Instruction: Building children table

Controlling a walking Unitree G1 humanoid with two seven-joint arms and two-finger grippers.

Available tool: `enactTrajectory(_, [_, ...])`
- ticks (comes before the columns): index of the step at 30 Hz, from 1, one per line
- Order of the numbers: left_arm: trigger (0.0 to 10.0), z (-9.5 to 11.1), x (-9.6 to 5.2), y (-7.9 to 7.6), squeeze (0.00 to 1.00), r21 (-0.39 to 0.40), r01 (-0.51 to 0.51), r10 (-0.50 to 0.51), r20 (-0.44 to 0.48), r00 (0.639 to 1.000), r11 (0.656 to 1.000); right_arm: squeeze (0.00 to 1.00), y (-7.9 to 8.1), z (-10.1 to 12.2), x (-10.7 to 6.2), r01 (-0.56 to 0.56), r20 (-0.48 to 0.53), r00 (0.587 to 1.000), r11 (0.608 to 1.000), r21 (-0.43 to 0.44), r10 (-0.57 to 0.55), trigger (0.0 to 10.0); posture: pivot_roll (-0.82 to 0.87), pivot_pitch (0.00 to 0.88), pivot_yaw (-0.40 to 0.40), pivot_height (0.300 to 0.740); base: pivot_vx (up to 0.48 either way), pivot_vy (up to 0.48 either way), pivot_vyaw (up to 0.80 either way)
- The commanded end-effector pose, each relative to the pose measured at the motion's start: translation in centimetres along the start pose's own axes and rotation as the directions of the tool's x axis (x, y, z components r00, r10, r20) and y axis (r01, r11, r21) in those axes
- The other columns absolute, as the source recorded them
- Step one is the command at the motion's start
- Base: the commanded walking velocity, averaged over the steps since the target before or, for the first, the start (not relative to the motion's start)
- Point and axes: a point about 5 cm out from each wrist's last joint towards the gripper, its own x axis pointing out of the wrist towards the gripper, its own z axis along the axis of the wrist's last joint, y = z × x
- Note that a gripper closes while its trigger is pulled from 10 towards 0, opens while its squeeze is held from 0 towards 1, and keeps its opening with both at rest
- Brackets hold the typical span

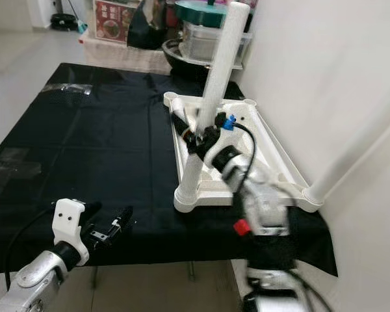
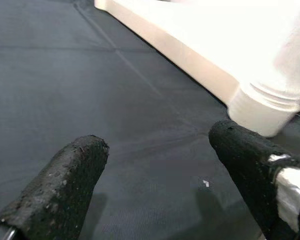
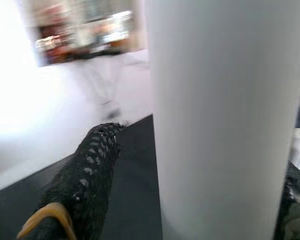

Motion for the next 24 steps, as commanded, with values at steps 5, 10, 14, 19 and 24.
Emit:
enactTrajectory(5, [10.0,-0.4,0.1,0.0,0.00,0.003,0.004,-0.004,-0.015,1.000,1.000,0.00,-0.3,-0.8,-0.3,-0.234,-0.098,0.967,0.972,0.009,0.234,10.0,0.06,0.000,-0.166,0.740,0.000,0.000,0.00])
enactTrajectory(10, [10.0,-0.4,0.1,0.1,0.00,0.007,0.001,-0.001,-0.016,1.000,1.000,0.00,-1.4,-1.4,0.1,-0.200,-0.126,0.972,0.980,0.015,0.201,0.0,0.07,0.000,-0.170,0.740,0.000,0.000,0.00])
enactTrajectory(14, [10.0,-0.5,0.0,0.0,0.00,0.009,0.000,0.000,-0.018,1.000,1.000,0.00,-4.0,-2.8,0.9,0.117,-0.222,0.965,0.986,-0.121,-0.141,0.0,0.08,0.000,-0.172,0.740,0.000,0.000,0.00])
enactTrajectory(19, [10.0,-0.6,0.0,-0.1,0.00,0.010,0.001,-0.001,-0.022,1.000,1.000,0.00,-7.3,-3.4,-0.6,0.583,-0.187,0.756,0.775,-0.244,-0.627,0.0,0.07,0.000,-0.168,0.740,0.000,0.000,0.00])
enactTrajectory(24, [10.0,-0.6,0.0,-0.1,0.00,0.012,0.003,-0.003,-0.022,1.000,1.000,0.00,-9.0,-4.4,-5.4,0.898,-0.108,0.360,0.376,-0.227,-0.927,0.0,0.08,0.000,-0.172,0.740,0.000,0.000,0.00])
